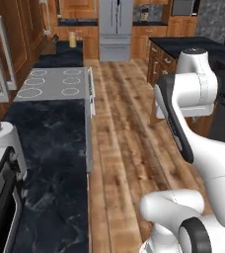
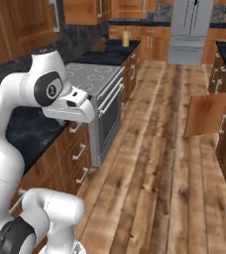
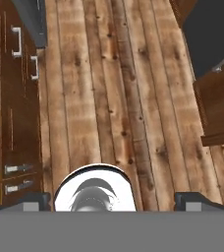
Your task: There is a tray on the dining counter. Grab the cup, mug, and pitcher and place them on the tray. The pitcher may be placed next to the tray if it cannot fit the tray.
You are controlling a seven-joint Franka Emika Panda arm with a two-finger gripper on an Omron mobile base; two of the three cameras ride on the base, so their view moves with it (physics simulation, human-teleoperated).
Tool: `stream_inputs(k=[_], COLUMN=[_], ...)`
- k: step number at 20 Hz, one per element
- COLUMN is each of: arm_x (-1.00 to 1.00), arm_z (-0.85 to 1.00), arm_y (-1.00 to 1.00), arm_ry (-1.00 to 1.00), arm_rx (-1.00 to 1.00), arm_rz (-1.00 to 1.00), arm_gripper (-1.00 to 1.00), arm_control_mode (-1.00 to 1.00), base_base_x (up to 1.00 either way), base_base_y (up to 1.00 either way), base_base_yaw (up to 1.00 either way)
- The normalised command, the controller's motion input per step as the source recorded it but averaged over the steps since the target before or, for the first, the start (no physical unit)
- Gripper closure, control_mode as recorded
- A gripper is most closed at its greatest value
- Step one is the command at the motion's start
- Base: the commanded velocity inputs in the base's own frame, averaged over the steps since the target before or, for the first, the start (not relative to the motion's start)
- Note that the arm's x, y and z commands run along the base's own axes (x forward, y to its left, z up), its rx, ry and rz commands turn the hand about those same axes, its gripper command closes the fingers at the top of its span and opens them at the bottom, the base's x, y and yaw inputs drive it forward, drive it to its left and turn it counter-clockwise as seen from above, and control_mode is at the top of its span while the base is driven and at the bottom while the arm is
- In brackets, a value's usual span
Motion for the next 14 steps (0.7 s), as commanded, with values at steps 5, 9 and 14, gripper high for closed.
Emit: stream_inputs(k=[5,9,14], arm_x=[0.0,0.0,0.0], arm_z=[0.0,0.0,0.0], arm_y=[0.0,0.0,0.0], arm_ry=[0.0,0.0,0.0], arm_rx=[0.0,0.0,0.0], arm_rz=[0.0,0.0,0.0], arm_gripper=[-1.0,-1.0,-1.0], arm_control_mode=[1.0,1.0,1.0], base_base_x=[1.0,1.0,1.0], base_base_y=[0.02,0.14,0.08], base_base_yaw=[-0.29,-0.15,-0.02])
